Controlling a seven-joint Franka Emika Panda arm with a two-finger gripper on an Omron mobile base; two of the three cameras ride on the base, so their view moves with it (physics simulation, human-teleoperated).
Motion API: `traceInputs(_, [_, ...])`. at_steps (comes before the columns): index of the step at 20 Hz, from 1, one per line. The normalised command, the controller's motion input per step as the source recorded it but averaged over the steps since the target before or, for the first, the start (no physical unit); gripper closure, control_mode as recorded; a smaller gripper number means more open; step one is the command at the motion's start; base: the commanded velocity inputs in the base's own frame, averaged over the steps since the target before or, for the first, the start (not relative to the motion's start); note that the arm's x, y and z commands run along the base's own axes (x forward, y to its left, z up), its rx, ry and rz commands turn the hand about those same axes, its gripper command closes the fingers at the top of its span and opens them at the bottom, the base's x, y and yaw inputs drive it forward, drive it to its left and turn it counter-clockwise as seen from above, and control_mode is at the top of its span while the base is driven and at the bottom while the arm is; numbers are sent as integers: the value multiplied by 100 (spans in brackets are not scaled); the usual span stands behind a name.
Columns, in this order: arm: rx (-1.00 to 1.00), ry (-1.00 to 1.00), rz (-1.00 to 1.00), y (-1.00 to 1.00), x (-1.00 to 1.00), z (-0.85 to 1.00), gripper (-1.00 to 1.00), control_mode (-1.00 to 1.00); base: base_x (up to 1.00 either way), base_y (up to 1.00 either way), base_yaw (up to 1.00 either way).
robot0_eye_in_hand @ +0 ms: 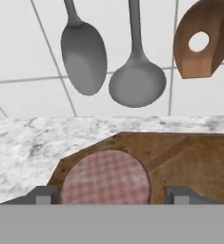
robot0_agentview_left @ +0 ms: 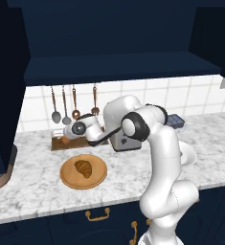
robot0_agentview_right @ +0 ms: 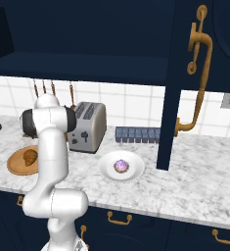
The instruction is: From the different types of pastries on the counter, select a croissant and place it on the cutting board. Then retrieve a jar of jam from the cabinet and place it alongside the croissant on the cutting board.
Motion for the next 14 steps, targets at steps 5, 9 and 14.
traceInputs(5, [8,2,1,0,0,4,-100,-100,0,0,0])
traceInputs(9, [2,6,0,0,5,0,-100,-100,0,0,0])
traceInputs(14, [2,4,0,0,2,25,-100,-100,0,0,0])
